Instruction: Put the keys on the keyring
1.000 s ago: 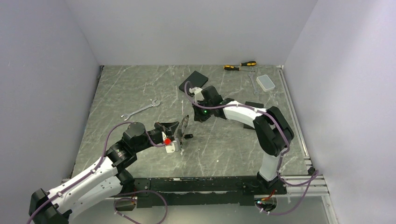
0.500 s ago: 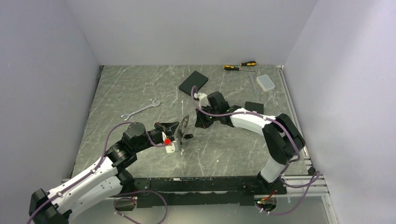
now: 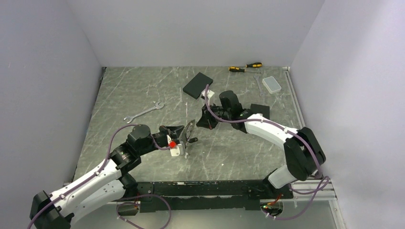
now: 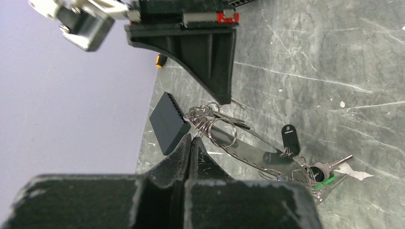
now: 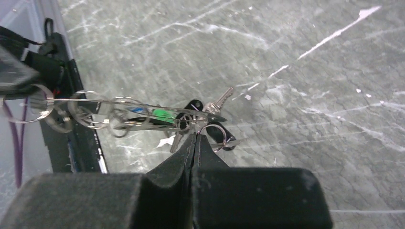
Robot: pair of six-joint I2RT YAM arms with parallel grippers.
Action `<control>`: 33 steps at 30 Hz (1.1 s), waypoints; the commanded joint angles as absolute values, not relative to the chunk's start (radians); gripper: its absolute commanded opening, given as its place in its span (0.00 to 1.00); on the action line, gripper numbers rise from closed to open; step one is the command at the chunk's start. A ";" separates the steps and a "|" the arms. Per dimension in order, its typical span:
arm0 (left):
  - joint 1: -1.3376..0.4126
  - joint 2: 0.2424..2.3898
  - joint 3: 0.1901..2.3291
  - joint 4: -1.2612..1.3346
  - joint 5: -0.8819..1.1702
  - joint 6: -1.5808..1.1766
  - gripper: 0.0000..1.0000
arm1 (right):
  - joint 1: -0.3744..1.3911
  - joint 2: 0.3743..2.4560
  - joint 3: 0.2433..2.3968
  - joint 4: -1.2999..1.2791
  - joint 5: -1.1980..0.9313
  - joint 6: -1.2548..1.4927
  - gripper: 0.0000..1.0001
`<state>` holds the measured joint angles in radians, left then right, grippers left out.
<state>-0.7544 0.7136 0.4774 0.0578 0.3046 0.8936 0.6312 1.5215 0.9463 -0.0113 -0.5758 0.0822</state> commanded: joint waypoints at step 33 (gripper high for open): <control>-0.756 0.727 0.531 0.081 0.483 0.845 0.00 | 0.602 1.273 1.012 -0.075 -1.046 0.064 0.00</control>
